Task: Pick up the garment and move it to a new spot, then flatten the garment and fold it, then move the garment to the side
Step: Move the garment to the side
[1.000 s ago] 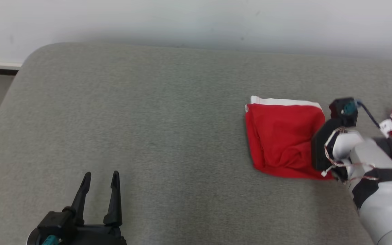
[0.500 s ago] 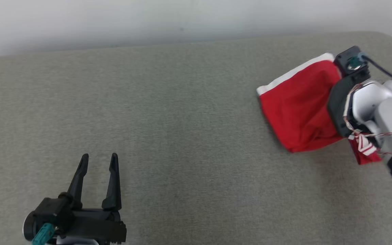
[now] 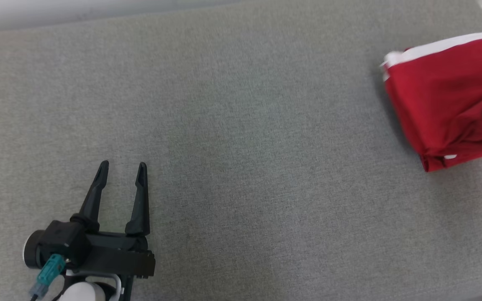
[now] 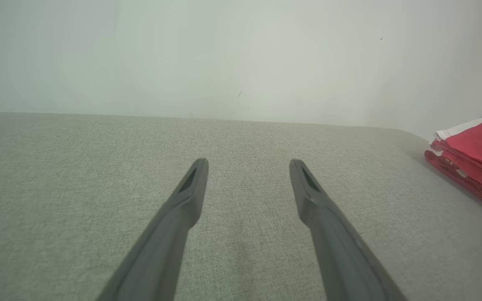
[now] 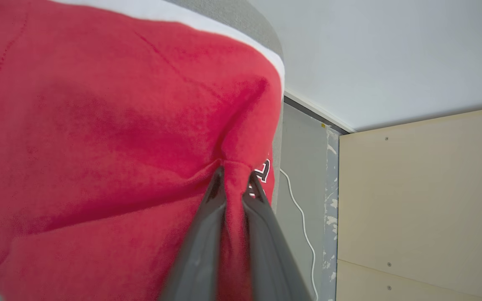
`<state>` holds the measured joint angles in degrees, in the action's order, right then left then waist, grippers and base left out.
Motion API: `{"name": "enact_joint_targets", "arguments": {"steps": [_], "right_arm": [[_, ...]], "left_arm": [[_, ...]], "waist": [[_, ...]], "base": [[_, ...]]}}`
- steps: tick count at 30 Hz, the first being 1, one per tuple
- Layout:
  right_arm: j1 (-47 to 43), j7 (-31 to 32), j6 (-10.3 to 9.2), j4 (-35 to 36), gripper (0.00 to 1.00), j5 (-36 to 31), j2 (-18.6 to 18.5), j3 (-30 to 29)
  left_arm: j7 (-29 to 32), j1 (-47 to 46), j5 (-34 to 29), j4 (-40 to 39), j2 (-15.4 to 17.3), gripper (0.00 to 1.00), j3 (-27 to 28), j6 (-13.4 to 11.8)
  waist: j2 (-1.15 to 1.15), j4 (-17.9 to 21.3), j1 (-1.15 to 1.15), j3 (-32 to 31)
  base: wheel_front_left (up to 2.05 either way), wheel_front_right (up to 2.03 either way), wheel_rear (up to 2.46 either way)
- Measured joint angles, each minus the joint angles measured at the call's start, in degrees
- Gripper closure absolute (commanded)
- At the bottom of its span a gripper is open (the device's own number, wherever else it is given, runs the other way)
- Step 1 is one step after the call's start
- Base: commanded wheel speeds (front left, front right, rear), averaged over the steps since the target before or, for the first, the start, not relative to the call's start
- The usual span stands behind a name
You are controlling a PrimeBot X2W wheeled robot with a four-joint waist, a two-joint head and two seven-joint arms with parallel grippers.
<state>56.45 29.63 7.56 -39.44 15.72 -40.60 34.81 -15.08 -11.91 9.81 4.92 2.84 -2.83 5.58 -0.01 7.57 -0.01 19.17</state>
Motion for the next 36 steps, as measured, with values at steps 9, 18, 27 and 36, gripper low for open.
{"name": "enact_joint_targets", "arguments": {"steps": [9, 18, 27, 36], "right_arm": [[-3.14, -4.46, 0.00, -3.89, 1.00, -5.95, -0.88, -8.78], [-5.29, -16.08, 0.00, -7.28, 0.00, -17.28, 0.59, -18.87], [-8.74, -27.24, 0.00, -5.82, 0.00, -23.88, 8.03, -28.51], [-20.97, -38.09, 0.00, -0.38, 0.00, -15.29, 21.36, -35.23]], "left_arm": [[0.00, -1.71, -1.15, 0.13, 0.43, 0.00, 0.69, 1.02], [0.00, -2.08, -1.66, 0.75, 0.62, 0.00, 1.04, 1.51], [0.01, -0.11, -1.71, 2.22, 0.45, 0.00, 1.92, 1.56], [0.00, 4.78, 0.33, 3.80, 0.11, 0.00, 3.71, -0.15]], "waist": [[0.00, -0.50, 0.00, 3.39], [0.00, -2.72, 0.00, 3.67], [0.01, -3.37, 0.01, -0.50], [0.01, -4.06, 0.02, -8.28]], "base": [[0.00, 0.00, 0.00], [0.00, 0.00, 0.00], [0.00, 0.00, 0.00], [0.00, 0.00, 0.00]]}}
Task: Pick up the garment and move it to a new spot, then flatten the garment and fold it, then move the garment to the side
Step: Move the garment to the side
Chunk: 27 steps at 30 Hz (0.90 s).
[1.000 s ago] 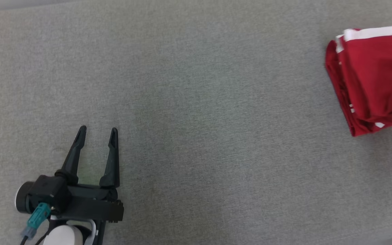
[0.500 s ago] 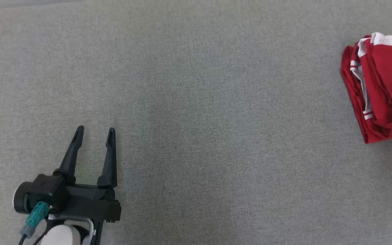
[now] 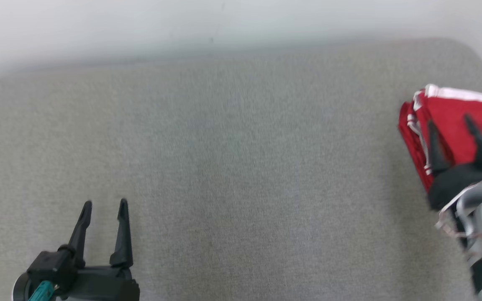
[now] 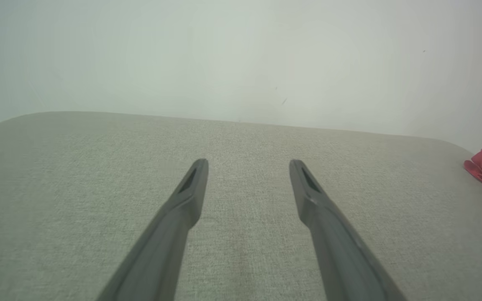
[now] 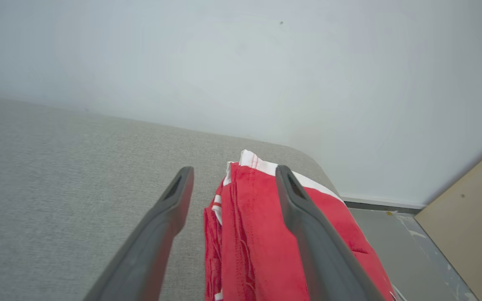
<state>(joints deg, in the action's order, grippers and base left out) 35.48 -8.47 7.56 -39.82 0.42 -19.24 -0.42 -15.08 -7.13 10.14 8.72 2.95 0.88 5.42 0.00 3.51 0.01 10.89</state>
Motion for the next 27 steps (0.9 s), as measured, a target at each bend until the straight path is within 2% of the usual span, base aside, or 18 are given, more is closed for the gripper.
{"name": "enact_joint_targets", "arguments": {"steps": [5, 10, 16, 27], "right_arm": [[-8.72, -2.15, 0.00, 5.65, 0.00, 5.23, 5.37, 0.31], [-17.05, -2.65, 0.00, 10.96, 0.00, 8.35, 8.13, 2.48], [-23.19, -2.90, 0.00, 13.89, 0.00, 7.68, 9.44, 5.37], [-26.54, -2.56, 0.00, 14.57, 0.00, 5.78, 10.93, 6.21]], "left_arm": [[0.00, 2.28, 0.49, 0.63, 0.01, 0.00, 1.54, -1.18], [0.01, 4.11, 0.66, 2.05, -0.05, 0.00, 1.97, -1.87], [0.01, 4.98, 0.55, 5.44, -0.04, 0.00, 2.99, -1.37], [0.00, 6.40, -0.23, 8.99, -0.07, 0.00, 3.38, -0.81]], "waist": [[0.00, -0.29, 0.00, -5.01], [0.01, -0.68, 0.01, -9.58], [0.01, -1.08, 0.01, -13.86], [0.00, -1.69, 0.00, -16.68]], "base": [[0.00, 0.00, 0.00], [0.00, 0.00, 0.00], [0.00, 0.00, 0.00], [0.00, 0.00, 0.00]]}}
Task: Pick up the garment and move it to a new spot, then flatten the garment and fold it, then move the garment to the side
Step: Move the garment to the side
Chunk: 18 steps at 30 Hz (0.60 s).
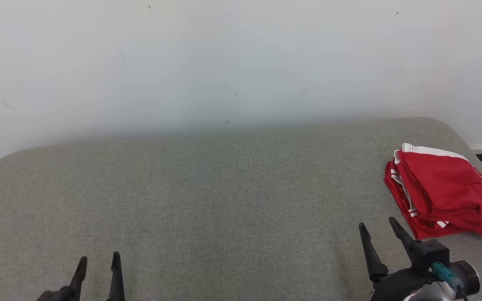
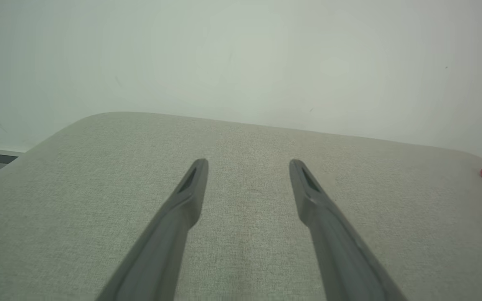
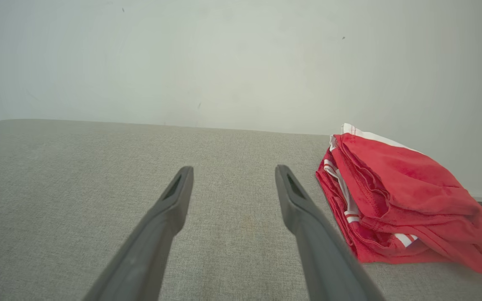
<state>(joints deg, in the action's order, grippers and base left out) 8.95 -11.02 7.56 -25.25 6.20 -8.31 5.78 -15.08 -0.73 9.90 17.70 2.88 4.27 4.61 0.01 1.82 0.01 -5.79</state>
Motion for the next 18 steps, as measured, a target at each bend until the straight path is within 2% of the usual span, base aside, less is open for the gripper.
{"name": "enact_joint_targets", "arguments": {"steps": [18], "right_arm": [[-1.69, 0.09, 0.00, 0.36, 0.00, -0.35, 1.72, -1.15]], "left_arm": [[0.00, 0.38, -0.59, -0.18, 0.00, 0.00, 0.09, 0.00]], "waist": [[-0.01, -0.02, -0.01, -0.82]], "base": [[0.00, 0.00, 0.00]]}}
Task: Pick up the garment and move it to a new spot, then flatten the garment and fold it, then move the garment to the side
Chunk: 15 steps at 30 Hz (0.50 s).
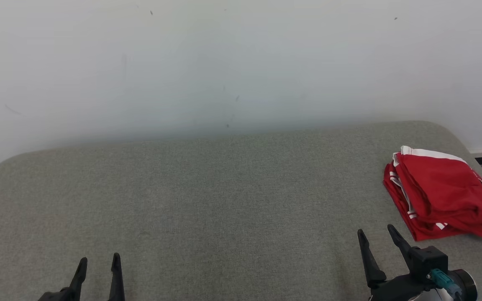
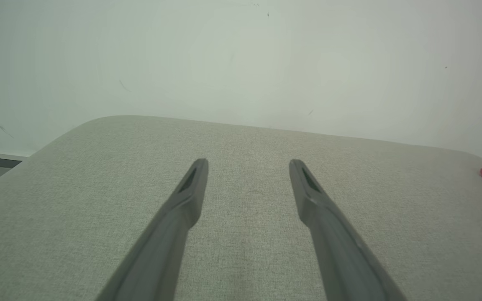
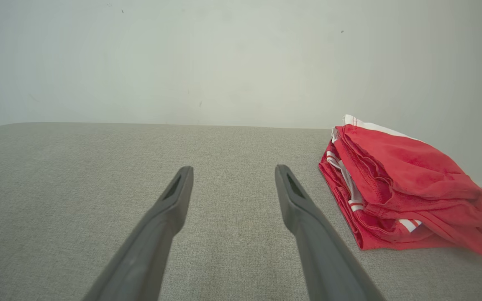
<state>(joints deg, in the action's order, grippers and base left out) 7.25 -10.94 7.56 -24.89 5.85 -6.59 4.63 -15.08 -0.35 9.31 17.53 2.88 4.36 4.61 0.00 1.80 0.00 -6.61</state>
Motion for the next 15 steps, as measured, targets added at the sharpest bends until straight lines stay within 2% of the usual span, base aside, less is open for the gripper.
{"name": "enact_joint_targets", "arguments": {"steps": [15], "right_arm": [[0.00, -0.14, 0.00, 0.03, 0.00, 0.02, 0.68, -0.18]], "left_arm": [[0.00, -0.03, -0.20, 0.09, 0.01, 0.00, 0.27, 0.03]], "waist": [[0.00, 0.08, 0.00, 0.37]], "base": [[0.00, 0.00, 0.00]]}}
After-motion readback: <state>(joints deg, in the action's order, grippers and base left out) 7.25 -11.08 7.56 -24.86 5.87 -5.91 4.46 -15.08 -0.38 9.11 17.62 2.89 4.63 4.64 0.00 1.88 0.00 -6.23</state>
